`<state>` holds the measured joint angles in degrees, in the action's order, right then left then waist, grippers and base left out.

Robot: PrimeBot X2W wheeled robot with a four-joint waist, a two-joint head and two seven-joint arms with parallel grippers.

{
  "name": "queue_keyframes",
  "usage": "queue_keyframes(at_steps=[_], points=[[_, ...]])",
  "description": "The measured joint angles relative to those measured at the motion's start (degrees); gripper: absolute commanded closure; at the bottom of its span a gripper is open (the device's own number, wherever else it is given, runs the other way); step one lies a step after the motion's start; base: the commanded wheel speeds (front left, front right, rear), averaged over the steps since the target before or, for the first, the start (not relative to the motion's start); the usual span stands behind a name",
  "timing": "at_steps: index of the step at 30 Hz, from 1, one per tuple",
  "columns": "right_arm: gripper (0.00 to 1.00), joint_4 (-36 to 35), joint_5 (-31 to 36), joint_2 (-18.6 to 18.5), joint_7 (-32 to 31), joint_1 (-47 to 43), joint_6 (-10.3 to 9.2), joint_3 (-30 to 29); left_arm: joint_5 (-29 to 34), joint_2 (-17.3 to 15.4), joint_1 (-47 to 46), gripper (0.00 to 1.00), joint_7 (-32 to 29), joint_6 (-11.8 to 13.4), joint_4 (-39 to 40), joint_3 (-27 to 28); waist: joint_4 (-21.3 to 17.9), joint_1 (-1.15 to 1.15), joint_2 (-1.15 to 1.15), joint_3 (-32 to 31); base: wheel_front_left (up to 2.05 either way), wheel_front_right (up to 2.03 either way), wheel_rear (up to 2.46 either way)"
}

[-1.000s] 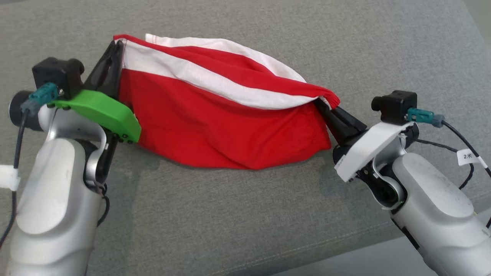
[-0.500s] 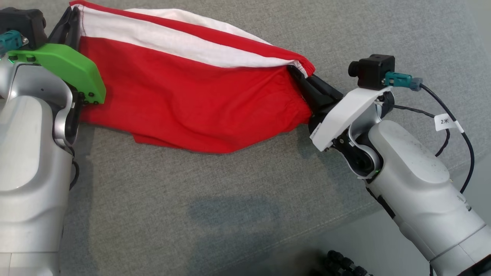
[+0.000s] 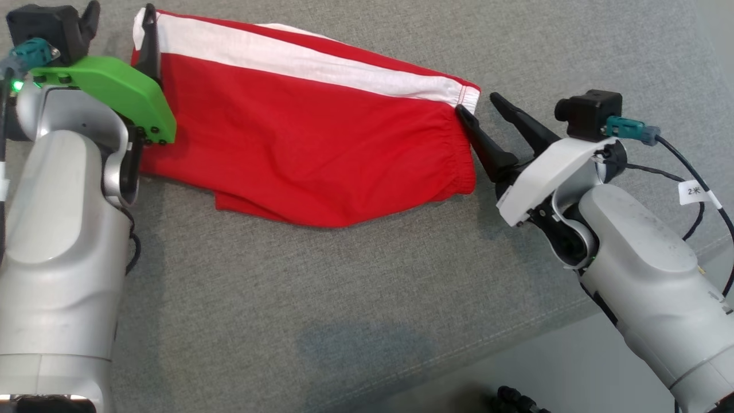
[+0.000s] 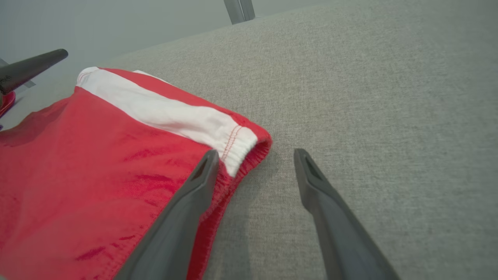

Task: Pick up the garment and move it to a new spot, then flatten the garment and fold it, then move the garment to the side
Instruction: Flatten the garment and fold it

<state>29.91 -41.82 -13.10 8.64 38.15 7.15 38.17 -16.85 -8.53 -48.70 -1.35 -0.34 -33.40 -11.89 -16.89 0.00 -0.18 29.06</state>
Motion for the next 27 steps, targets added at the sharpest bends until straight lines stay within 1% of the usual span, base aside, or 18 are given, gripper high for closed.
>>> queue_keyframes(at_steps=[2, 3, 4, 6, 11, 13, 20, 27], points=[[0.00, 0.69, 0.20, -1.01, 0.97, -0.35, 0.00, -0.03, -0.74, 1.11, 0.08, 0.00, 1.13, -0.25, -0.92, -0.04, 0.41, 0.00, 0.00, -0.88, 0.00, 0.00, 0.00], [0.00, 1.41, 0.49, -1.94, 2.07, -1.33, 0.00, -0.48, -1.83, 2.37, 0.88, 0.00, 2.05, -0.76, -1.65, 0.07, 0.86, 0.00, 0.00, -1.84, 0.00, 0.00, 0.00], [0.00, 1.41, 0.49, -1.94, 2.07, -1.33, 0.00, -0.48, -1.83, 2.37, 0.88, 0.00, 2.05, -0.76, -1.65, 0.07, 0.86, 0.00, 0.00, -1.84, 0.00, 0.00, 0.00], [0.00, 2.33, 0.65, -2.87, 2.87, -2.66, 0.00, -1.07, -3.31, 3.48, 2.28, 0.00, 3.27, -1.01, -2.63, 0.46, 1.35, 0.00, 0.00, -2.86, 0.00, 0.00, 0.00], [0.00, 3.42, 0.57, -4.14, 4.30, -6.16, -0.24, -3.36, -6.68, 5.56, 7.62, 0.00, 4.49, -1.81, -6.84, 1.40, 2.66, 0.00, 0.00, -5.78, 0.00, 0.00, 0.00], [0.00, 3.57, 0.54, -4.30, 4.52, -7.39, -0.70, -3.92, -7.80, 5.76, 9.33, 0.00, 4.91, -2.01, -8.29, 2.04, 3.16, 0.00, 0.00, -7.09, 0.00, 0.00, 0.00], [0.00, 3.19, 0.55, -3.31, 4.95, -10.04, -0.68, -3.26, -9.93, 5.72, 12.26, 0.00, 4.67, -2.20, -12.41, 2.97, 4.23, 0.00, 0.00, -11.72, 0.00, 0.00, 0.00], [0.00, 1.58, 0.97, -3.38, 4.97, -10.44, -0.67, -2.75, -11.22, 5.86, 12.95, 0.00, 2.05, -3.22, -14.45, 2.69, 3.35, 0.00, 0.00, -14.18, 0.00, 0.00, 0.00]])
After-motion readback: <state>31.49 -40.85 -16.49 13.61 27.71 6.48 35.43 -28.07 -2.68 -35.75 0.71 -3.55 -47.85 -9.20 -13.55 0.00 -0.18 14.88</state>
